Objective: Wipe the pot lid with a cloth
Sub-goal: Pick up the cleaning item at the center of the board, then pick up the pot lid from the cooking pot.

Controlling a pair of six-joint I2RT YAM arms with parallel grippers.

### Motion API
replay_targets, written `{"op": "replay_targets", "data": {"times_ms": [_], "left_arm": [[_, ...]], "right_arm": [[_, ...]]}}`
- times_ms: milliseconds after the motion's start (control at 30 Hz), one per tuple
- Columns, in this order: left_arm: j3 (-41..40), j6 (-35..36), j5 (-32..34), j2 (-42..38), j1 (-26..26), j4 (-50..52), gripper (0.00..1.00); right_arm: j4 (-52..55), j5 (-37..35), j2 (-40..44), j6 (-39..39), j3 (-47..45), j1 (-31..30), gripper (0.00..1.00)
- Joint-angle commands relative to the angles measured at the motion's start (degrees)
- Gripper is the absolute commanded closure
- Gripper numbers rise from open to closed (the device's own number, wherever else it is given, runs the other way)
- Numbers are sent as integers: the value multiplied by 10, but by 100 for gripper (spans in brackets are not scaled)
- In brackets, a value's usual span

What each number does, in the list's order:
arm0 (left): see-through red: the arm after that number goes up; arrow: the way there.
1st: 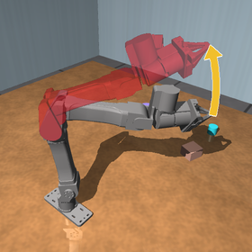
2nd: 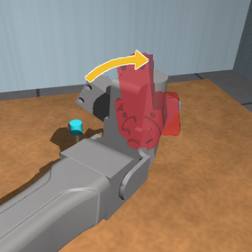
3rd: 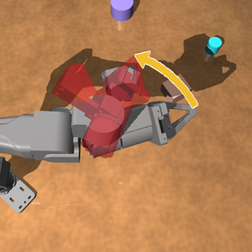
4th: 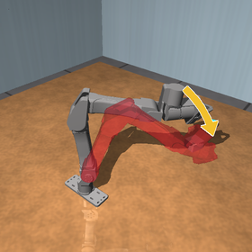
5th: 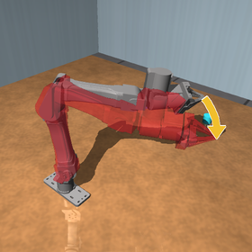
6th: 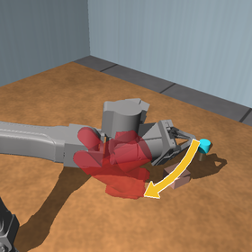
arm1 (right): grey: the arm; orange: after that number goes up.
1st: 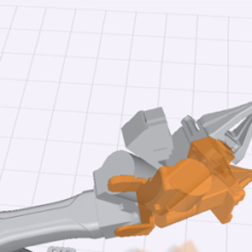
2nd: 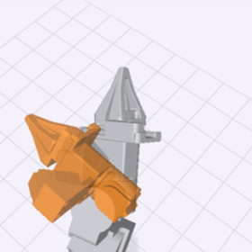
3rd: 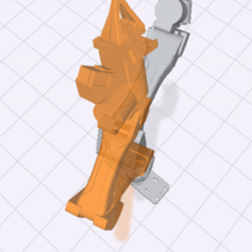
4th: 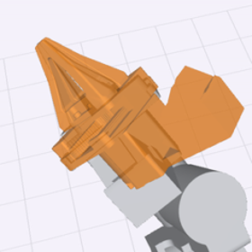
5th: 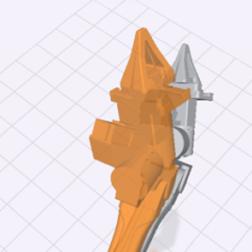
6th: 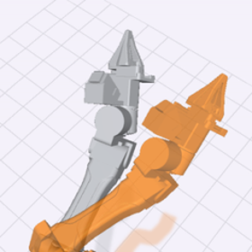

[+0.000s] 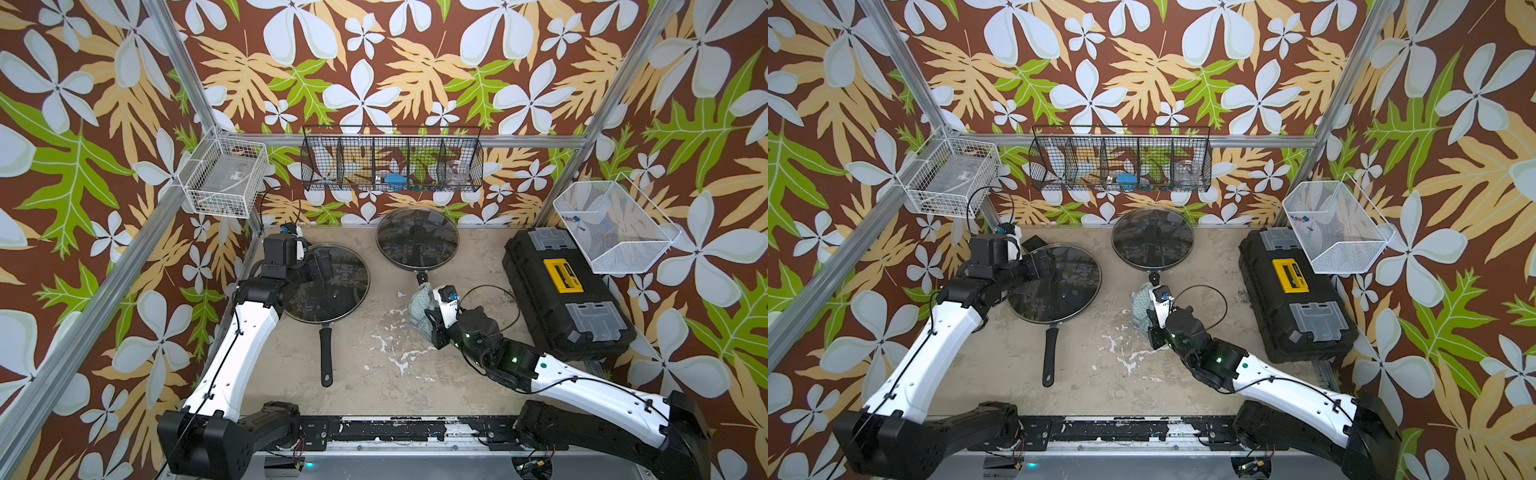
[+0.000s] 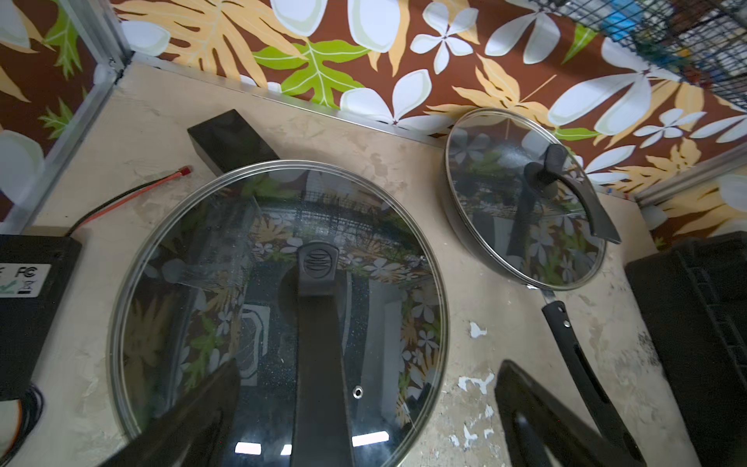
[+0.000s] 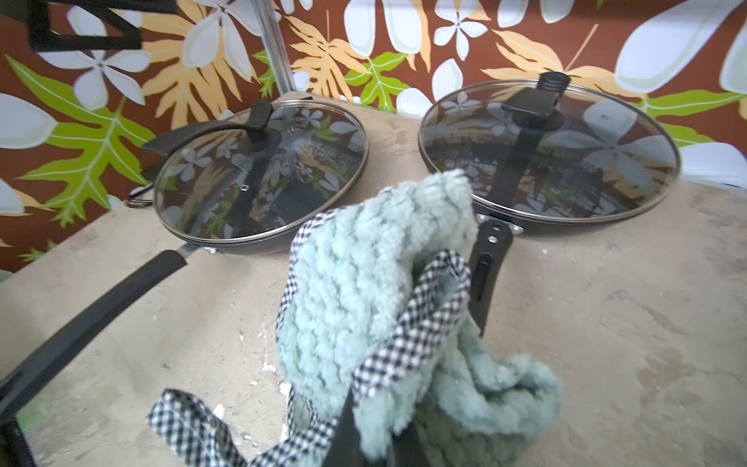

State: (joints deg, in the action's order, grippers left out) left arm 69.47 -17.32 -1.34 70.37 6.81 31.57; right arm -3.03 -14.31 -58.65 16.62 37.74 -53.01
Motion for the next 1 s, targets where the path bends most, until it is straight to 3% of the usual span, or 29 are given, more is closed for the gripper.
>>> {"op": "replay_targets", "data": {"times_ms": [0, 200, 533, 800, 900, 967], "left_arm": [[35, 32, 61, 35, 0, 88, 0], [91, 44, 122, 126, 15, 147, 0], [132, 14, 110, 236, 48, 174, 12], [169, 13, 127, 288, 52, 198, 38], [182, 12, 134, 302, 55, 207, 54], [188, 12, 135, 308, 56, 211, 59]], "right_arm": [[-44, 32, -10, -20, 7, -1, 100], [-60, 52, -44, -40, 22, -1, 100], [-71, 44, -62, -52, 17, -1, 100], [-73, 33, -64, -61, 12, -1, 100], [-76, 28, -64, -61, 10, 0, 100], [-77, 25, -63, -62, 9, -1, 100]]}}
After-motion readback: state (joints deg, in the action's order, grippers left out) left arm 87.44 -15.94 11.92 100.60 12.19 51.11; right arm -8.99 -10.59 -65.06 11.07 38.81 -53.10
